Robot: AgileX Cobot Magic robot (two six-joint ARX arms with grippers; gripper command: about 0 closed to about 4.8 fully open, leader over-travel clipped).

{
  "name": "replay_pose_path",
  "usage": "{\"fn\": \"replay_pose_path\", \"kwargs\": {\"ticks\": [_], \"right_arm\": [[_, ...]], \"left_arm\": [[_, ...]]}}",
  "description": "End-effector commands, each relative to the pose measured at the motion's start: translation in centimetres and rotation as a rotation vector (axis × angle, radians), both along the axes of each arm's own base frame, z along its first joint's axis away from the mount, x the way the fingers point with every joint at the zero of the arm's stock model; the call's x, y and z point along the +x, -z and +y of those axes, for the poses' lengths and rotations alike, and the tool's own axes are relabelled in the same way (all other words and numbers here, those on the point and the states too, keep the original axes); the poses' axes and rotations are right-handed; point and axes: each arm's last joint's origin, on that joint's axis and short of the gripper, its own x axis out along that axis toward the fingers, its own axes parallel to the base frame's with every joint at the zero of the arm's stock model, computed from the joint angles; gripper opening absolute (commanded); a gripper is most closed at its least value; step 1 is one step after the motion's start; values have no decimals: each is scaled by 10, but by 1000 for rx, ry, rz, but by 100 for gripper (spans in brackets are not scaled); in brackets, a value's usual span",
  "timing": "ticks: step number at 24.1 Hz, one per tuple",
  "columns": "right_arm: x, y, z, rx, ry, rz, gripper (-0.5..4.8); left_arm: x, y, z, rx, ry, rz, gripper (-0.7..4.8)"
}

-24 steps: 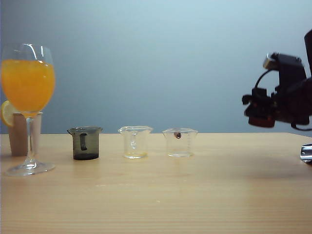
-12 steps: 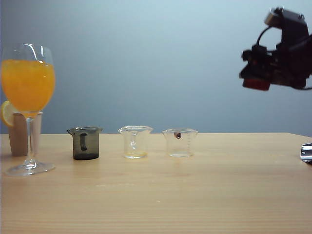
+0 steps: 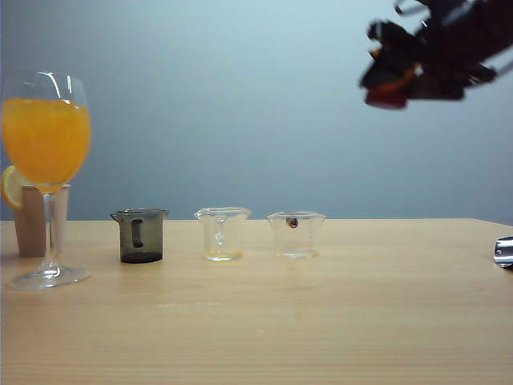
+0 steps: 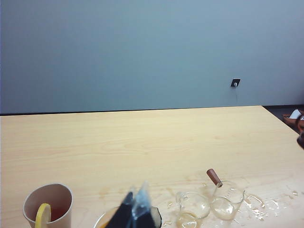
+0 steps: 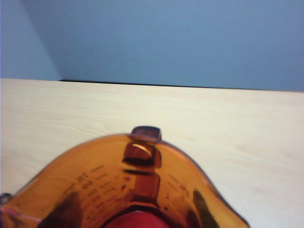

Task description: Pick up the fourth measuring cup from the left, pour the grenadine inside into the goblet, and finally put the measuring cup back in its original place.

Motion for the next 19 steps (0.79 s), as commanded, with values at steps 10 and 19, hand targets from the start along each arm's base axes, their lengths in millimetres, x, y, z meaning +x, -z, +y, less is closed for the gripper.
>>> {"fn": "replay_pose_path", "kwargs": {"ticks": [10,19], "right_arm": [[8,-66,60,14,-175,-64,47],[18,-70,113,-16,-298,-69,44]], "left_arm": [[-2,2,0,12,11,37,-6],[-3,6,0,29,37,87,-6]]}}
